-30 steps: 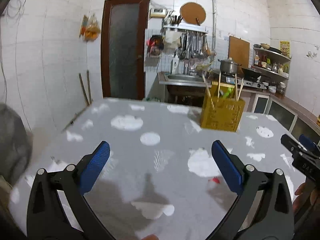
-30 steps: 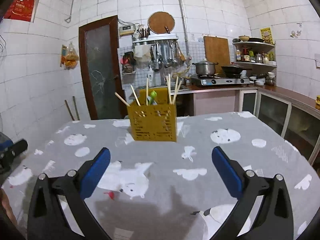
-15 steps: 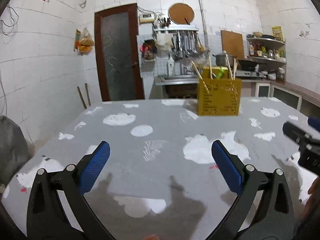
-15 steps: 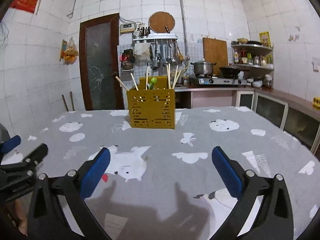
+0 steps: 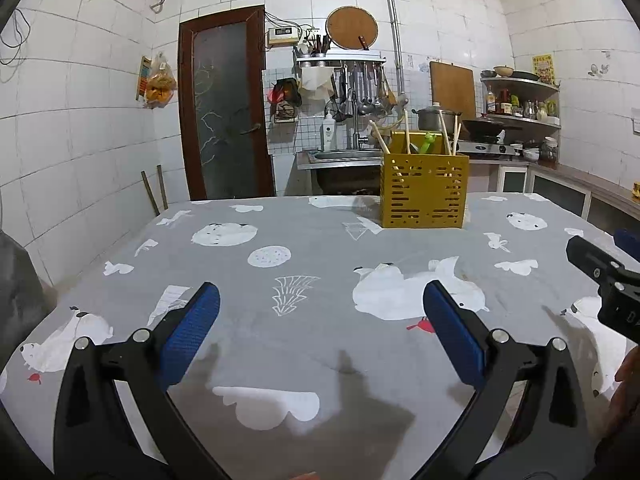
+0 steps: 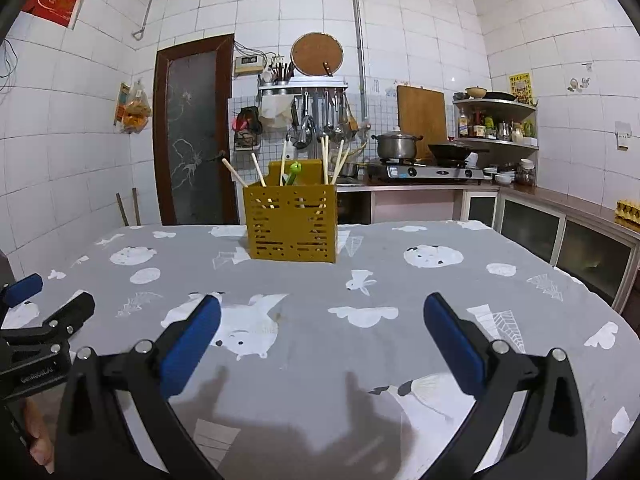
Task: Organize utensils
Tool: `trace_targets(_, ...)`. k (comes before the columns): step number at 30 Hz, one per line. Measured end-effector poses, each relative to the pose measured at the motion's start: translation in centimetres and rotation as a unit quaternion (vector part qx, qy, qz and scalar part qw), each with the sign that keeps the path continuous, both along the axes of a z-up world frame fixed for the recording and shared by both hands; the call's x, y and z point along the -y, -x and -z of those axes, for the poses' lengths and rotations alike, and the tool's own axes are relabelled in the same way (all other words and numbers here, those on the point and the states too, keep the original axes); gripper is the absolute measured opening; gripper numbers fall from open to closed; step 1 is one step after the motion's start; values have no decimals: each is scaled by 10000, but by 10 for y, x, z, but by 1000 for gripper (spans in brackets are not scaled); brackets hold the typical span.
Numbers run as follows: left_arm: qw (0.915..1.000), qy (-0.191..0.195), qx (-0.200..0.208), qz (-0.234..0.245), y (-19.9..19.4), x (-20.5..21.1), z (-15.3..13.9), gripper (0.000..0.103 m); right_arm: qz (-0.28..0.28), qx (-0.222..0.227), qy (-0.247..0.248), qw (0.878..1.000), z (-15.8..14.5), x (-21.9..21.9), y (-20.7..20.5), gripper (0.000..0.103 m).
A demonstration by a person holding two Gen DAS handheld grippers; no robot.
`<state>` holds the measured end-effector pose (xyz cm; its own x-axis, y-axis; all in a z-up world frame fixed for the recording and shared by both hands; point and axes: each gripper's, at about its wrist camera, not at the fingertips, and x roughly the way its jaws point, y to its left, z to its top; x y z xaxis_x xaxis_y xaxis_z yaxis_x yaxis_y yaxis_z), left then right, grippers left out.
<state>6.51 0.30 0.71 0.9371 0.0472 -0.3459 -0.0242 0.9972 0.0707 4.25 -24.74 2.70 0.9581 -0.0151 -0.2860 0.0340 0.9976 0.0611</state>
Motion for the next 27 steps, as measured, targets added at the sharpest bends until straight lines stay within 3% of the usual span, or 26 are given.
trace_targets(27, 9998, -122, 107, 71, 4, 6, 0, 98, 12, 9, 141, 9999, 0, -6, 2, 99)
